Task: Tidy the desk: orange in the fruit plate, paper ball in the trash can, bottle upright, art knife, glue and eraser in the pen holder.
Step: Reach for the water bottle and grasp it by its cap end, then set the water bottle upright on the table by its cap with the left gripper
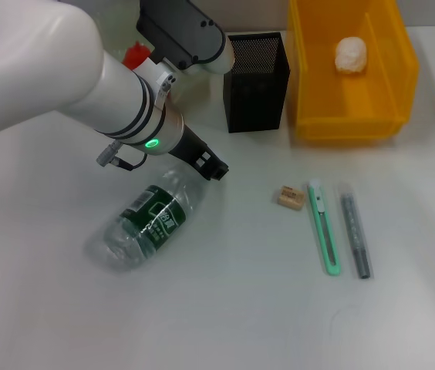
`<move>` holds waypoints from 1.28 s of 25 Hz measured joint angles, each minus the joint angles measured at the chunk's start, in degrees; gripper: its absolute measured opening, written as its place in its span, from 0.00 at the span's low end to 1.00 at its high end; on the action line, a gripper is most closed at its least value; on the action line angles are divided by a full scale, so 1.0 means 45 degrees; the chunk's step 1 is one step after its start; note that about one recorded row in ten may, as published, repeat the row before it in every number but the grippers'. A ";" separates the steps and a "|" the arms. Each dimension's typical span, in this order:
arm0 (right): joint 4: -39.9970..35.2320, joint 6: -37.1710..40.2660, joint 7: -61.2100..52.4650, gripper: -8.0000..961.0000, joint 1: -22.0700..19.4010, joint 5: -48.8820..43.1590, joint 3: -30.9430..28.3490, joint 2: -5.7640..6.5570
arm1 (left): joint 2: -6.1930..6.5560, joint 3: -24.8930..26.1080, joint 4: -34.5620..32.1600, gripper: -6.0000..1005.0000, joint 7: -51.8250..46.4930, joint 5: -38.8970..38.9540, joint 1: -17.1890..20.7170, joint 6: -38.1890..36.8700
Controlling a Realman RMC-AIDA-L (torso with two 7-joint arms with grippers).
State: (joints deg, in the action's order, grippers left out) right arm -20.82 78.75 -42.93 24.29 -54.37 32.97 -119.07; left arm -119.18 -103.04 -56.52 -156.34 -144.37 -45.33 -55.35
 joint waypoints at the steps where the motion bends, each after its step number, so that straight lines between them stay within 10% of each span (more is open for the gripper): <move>1: 0.0003 0.0012 0.0000 0.74 -0.0002 0.0002 -0.0002 -0.0002 | 0.0000 0.0000 0.0000 0.54 0.0000 0.0000 0.0000 0.0000; 22: 0.0038 0.0040 0.0028 0.74 -0.0034 0.0034 -0.0019 -0.0005 | 0.0001 0.0215 0.0163 0.45 0.0429 0.0068 -0.0005 -0.0116; 32: 0.0036 -0.0137 0.0048 0.74 0.0114 0.0033 -0.0179 0.0016 | 0.0060 0.2162 -0.0382 0.45 0.2247 0.1518 0.1301 0.0186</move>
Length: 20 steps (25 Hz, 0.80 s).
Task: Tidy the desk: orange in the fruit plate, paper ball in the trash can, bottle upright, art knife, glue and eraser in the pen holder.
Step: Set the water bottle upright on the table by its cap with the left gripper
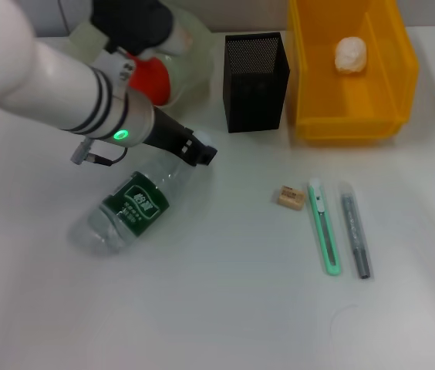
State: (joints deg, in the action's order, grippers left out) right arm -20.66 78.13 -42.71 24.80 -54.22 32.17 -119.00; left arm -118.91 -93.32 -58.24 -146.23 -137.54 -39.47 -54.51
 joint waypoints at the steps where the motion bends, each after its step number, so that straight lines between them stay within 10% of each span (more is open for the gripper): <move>1: 0.0000 -0.0033 0.0000 0.74 0.0012 0.0000 -0.0001 -0.0001 | 0.0008 0.0351 -0.0128 0.45 0.0465 0.0439 0.0303 0.0088; 11: -0.0038 -0.0152 0.0001 0.74 0.0128 -0.0002 0.0000 0.0050 | 0.0036 0.1362 -0.2047 0.45 0.4206 0.4137 0.3296 0.1222; 20: -0.0018 -0.0314 0.0001 0.74 0.0354 -0.0010 0.0000 0.0078 | 0.0040 0.1405 -0.2209 0.45 0.6520 0.6670 0.4358 0.1984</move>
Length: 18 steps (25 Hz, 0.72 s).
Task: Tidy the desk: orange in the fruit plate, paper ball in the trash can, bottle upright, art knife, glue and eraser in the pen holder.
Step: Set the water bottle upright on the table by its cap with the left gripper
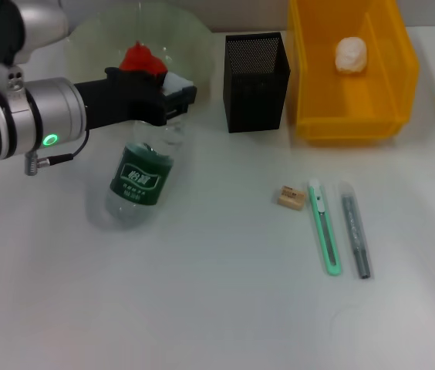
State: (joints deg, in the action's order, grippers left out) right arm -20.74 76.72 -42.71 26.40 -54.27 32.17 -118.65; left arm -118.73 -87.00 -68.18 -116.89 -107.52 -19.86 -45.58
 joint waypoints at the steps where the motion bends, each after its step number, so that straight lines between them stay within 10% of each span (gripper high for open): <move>1: 0.0000 -0.0006 -0.0001 0.74 0.0013 -0.0006 -0.0001 -0.0001 | 0.0000 0.0000 0.0000 0.45 0.0000 0.0000 0.0000 0.0000; 18: 0.0001 -0.0295 -0.0001 0.74 0.0321 -0.0032 0.0000 0.0000 | -0.0026 0.0021 0.1081 0.45 0.6395 0.5879 0.1441 0.0381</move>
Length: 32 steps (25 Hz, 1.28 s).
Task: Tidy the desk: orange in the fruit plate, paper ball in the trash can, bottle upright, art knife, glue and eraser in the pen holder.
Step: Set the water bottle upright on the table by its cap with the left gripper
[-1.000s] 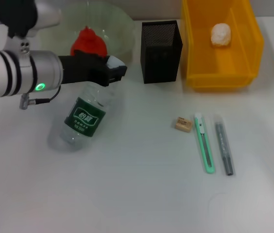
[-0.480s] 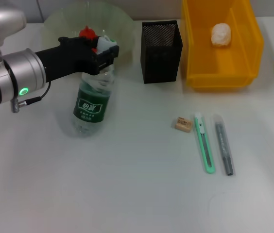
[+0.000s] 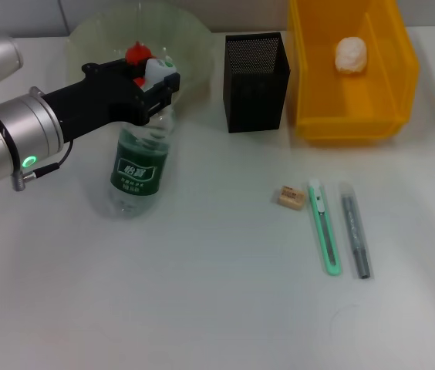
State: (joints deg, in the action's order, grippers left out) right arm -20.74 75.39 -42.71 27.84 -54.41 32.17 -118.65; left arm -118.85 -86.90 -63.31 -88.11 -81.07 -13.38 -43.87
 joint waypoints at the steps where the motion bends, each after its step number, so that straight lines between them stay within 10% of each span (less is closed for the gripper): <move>1: -0.0001 0.0001 0.0001 0.74 0.0024 -0.0008 0.0000 0.0000 | 0.0000 0.0006 0.0001 0.45 0.0024 0.0001 0.0005 0.0003; 32: -0.0004 -0.0207 0.0351 0.74 0.0432 -0.0016 0.0092 -0.0032 | 0.0049 0.0409 -0.0001 0.44 0.2107 0.1606 0.0641 -0.0352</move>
State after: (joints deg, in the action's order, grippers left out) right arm -20.76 74.46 -41.13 29.78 -54.48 32.58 -118.80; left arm -118.63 -85.06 -63.32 -78.63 -73.84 -10.49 -45.45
